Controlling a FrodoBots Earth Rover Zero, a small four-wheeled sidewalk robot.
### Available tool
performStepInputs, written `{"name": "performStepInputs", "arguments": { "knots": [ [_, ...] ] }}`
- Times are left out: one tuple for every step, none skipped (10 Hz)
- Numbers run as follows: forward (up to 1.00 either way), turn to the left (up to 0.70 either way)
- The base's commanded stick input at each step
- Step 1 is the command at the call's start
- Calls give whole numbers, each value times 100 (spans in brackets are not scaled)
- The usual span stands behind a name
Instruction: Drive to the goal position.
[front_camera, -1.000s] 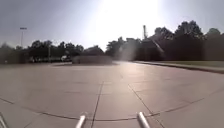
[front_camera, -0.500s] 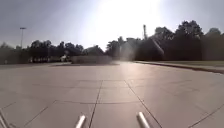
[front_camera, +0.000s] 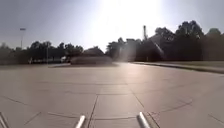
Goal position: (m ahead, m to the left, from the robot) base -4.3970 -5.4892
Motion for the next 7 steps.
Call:
{"name": "performStepInputs", "arguments": {
  "knots": [
    [70,0],
    [70,0],
    [70,0],
    [70,0],
    [70,0],
    [70,0],
    [70,0]
  ]
}}
